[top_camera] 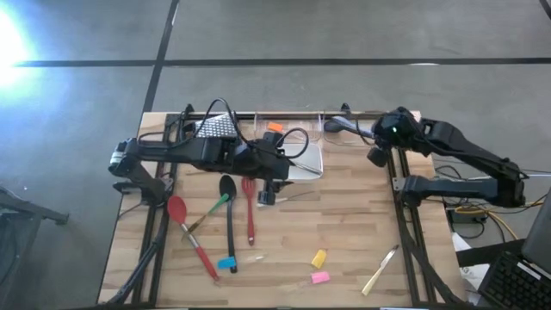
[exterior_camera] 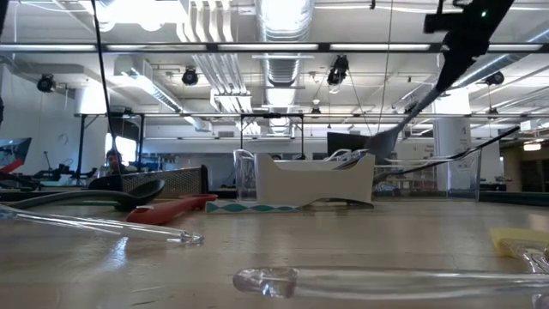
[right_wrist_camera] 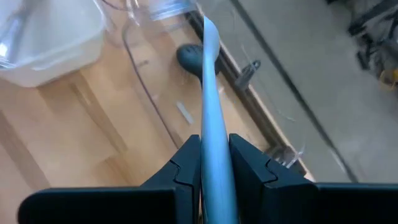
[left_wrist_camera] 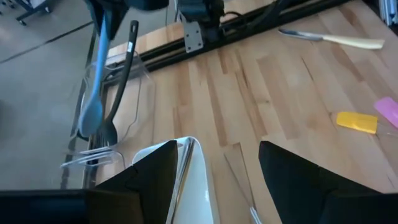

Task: Pick & Place Kitchen Items
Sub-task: Put the gray serving spoon into the right transparent bin

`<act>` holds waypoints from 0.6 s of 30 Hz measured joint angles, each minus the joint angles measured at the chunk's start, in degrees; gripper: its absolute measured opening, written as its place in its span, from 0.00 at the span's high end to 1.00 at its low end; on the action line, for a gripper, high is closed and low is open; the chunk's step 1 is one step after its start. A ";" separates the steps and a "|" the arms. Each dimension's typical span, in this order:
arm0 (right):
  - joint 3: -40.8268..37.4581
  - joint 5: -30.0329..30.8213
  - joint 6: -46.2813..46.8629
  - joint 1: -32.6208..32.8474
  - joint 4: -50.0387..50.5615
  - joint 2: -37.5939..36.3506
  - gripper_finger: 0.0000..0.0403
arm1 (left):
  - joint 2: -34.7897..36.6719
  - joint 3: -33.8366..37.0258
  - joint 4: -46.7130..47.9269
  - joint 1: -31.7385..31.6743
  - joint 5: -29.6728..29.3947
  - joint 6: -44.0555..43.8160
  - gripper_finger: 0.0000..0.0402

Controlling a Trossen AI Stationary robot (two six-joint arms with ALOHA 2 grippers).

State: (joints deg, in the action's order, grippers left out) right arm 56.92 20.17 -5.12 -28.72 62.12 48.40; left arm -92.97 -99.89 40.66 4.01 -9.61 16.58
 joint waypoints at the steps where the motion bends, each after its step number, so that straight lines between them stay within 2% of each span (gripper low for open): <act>1: -0.39 -1.93 -1.23 -2.20 -0.35 0.32 0.88 | 0.39 0.12 -0.25 0.00 -0.02 -0.01 0.42; 5: -1.44 -9.61 -5.16 -9.68 -1.71 1.40 0.88 | 3.57 2.79 -1.40 0.00 -0.03 -0.25 0.42; 9: -2.94 -18.16 -8.29 -14.98 -4.38 1.68 0.88 | 8.84 9.69 -8.68 0.00 -0.06 -0.45 0.42; 18: -3.91 -25.00 -11.63 -23.32 -5.33 7.34 0.88 | 22.20 26.01 -28.39 -0.09 -0.45 0.27 0.42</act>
State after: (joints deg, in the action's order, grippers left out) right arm 53.01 -4.83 -16.75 -52.04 56.80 55.74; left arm -70.77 -73.88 12.27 3.92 -10.06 16.85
